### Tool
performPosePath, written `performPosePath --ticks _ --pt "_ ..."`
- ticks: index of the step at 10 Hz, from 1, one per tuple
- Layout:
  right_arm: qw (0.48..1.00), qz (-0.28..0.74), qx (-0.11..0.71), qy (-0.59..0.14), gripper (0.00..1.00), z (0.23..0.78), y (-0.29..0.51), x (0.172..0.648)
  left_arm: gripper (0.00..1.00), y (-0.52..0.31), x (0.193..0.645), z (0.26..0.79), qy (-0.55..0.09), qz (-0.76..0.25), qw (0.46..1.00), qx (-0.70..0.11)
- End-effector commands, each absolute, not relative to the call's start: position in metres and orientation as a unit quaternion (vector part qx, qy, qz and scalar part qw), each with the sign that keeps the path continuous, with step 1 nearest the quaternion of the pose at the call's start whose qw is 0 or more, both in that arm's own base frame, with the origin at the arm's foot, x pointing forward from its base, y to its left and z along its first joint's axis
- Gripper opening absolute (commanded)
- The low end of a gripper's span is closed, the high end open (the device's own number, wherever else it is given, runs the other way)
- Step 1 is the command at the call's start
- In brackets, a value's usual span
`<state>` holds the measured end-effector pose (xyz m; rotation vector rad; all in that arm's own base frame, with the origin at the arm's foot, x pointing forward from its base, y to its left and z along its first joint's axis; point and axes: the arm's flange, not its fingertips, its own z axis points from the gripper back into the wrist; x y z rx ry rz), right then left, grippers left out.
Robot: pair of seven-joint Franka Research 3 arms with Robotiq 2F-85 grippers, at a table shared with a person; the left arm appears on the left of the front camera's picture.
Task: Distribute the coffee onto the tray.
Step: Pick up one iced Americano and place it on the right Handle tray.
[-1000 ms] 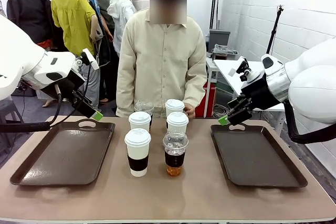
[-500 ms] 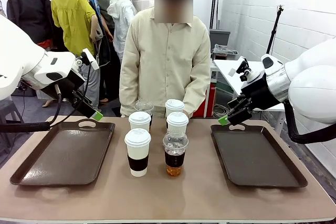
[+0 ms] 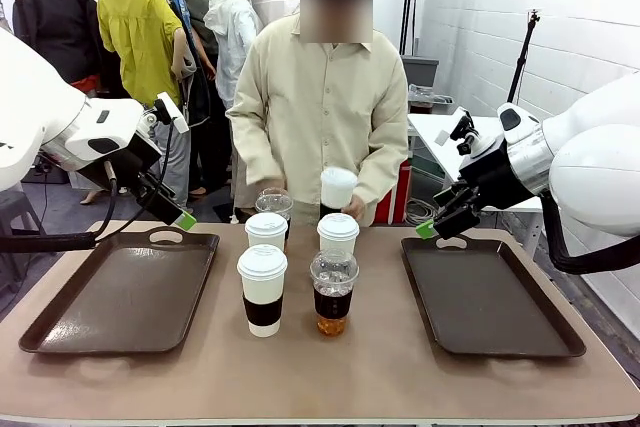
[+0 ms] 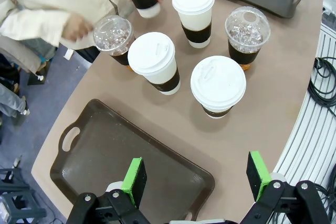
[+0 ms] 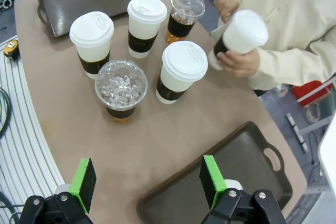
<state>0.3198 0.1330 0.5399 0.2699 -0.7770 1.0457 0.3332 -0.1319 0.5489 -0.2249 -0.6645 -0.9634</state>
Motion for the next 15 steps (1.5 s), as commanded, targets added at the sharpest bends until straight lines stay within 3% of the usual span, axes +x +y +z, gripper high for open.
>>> performPosePath --ticks 1,6,8,12,15 --pt "0.787 0.485 0.125 -0.360 1.00 0.540 0.133 0.320 1.00 -0.132 0.333 0.549 -0.311 -0.455 0.828 -0.105" --pt "0.800 0.534 0.117 -0.247 1.00 0.565 0.135 0.373 1.00 -0.132 0.333 0.549 -0.311 -0.455 0.828 -0.105" --pt "0.782 0.584 0.105 -0.191 1.00 0.569 0.134 0.390 1.00 -0.132 0.333 0.549 -0.311 -0.455 0.828 -0.105" --pt "0.726 0.657 0.135 -0.153 1.00 0.539 0.118 0.400 1.00 -0.132 0.333 0.549 -0.311 -0.455 0.828 -0.105" --pt "0.685 0.679 0.186 -0.189 1.00 0.502 0.108 0.397 1.00 -0.132 0.333 0.549 -0.311 -0.455 0.828 -0.105"
